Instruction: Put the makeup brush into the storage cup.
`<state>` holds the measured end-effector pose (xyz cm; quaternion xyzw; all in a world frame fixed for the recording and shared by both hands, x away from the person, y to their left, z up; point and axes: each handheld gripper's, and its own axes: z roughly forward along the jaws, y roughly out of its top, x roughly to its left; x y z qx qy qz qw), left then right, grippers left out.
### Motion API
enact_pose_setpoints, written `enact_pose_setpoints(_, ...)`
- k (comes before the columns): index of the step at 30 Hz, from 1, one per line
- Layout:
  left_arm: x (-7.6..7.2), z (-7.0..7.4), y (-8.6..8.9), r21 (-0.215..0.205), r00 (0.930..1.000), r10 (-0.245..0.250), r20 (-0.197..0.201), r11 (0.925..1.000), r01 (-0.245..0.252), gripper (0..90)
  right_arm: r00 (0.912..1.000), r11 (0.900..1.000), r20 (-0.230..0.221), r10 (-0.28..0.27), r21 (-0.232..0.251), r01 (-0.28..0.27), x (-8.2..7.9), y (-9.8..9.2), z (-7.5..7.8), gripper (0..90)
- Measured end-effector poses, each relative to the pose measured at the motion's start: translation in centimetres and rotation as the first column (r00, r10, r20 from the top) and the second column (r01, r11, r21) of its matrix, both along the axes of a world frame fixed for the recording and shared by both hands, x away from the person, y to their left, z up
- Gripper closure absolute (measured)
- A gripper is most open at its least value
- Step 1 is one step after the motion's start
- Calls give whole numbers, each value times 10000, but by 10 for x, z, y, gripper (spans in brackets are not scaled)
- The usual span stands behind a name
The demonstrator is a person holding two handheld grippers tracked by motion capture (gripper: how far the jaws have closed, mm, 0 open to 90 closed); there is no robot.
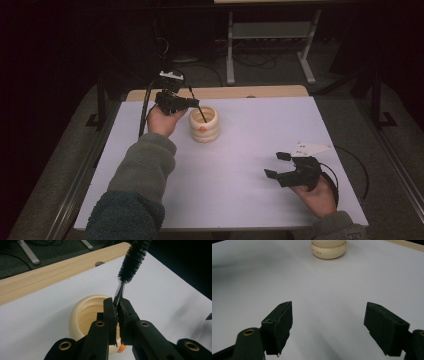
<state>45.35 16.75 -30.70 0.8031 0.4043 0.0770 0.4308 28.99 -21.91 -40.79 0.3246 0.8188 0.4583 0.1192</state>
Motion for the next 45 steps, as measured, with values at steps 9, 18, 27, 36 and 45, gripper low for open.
enact_pose_setpoints(9, 0, -4, -1, -3, 10000, 41, -37, 10000, -41, 857, 10000, 10000, -26, 9, 6, -9, 0, 0, 0, 219)
enact_pose_setpoints(18, 1, -7, -1, 84, 9999, 34, -100, 10000, -33, 857, 10000, 10000, -32, 14, 6, -14, 0, 0, 0, 219)
enact_pose_setpoints(27, 1, -10, -4, 97, 9999, -9, -119, 10000, 10, 856, 10000, 10000, -72, 31, 12, -31, 0, 0, 0, 219)
enact_pose_setpoints(36, 1, -15, -2, 131, 9999, -23, -157, 9999, 25, 856, 10000, 10000, -77, 62, -5, -62, 0, 1, 0, 220)
enact_pose_setpoints(45, 1, -20, -3, 144, 9997, 68, -241, 9999, -65, 855, 9999, 9999, -78, 99, -15, -99, 1, 1, -1, 220)
